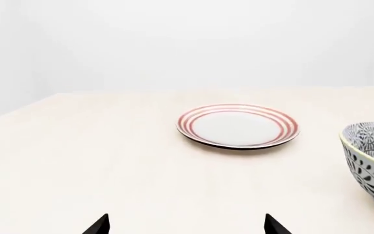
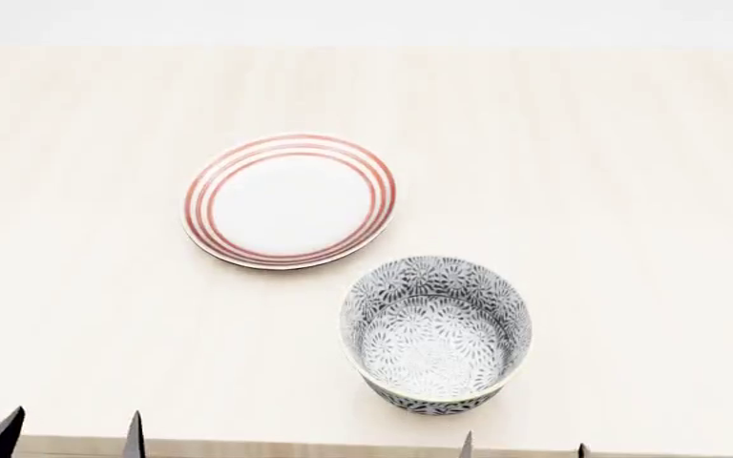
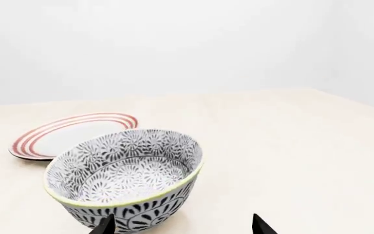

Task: Put the bowl on the plate.

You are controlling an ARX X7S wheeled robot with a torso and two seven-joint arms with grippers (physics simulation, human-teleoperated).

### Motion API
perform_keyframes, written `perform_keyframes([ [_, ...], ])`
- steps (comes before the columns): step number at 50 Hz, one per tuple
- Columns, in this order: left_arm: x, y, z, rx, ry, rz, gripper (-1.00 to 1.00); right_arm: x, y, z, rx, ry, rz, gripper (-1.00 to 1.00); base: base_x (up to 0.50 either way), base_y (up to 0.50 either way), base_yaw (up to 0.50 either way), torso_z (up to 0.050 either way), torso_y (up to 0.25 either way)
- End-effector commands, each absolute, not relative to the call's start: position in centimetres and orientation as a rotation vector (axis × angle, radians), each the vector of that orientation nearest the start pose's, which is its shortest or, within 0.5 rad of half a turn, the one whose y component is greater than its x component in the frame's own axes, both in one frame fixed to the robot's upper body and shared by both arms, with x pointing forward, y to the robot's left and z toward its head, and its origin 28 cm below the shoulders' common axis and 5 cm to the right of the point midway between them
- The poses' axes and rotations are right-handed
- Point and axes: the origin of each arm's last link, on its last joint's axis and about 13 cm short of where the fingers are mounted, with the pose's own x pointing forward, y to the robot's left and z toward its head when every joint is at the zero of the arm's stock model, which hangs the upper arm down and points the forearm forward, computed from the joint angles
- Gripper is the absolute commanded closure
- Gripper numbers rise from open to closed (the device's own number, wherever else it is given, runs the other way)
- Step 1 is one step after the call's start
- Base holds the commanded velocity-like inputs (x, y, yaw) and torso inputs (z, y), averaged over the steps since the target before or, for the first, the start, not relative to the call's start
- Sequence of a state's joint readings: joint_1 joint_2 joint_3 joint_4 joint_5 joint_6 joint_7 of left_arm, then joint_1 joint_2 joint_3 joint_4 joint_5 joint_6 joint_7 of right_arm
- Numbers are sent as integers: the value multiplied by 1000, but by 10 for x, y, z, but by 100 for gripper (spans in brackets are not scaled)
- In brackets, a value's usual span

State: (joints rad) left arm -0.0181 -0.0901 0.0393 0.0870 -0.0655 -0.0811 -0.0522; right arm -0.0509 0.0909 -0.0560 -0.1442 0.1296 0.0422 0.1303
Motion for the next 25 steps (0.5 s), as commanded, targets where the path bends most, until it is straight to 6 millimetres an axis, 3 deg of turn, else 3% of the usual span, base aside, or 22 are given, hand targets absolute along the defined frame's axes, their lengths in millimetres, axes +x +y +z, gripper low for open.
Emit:
perform_keyframes([
  [1, 229, 225, 66, 32, -94, 67, -100, 156, -142, 99, 57, -171, -221, -100, 0, 0, 0, 0, 0],
  [6, 243, 230, 83, 14, -128, 137, -100, 128, -165, 130, 74, -210, -314, -100, 0, 0, 0, 0, 0],
  [11, 242, 232, 80, -30, -125, 171, -100, 105, -176, 152, 61, -226, -347, -100, 77, 0, 0, 0, 0],
  [25, 239, 231, 80, -62, -128, 214, -100, 85, -183, 168, 24, -226, -349, -100, 500, 0, 0, 0, 0],
])
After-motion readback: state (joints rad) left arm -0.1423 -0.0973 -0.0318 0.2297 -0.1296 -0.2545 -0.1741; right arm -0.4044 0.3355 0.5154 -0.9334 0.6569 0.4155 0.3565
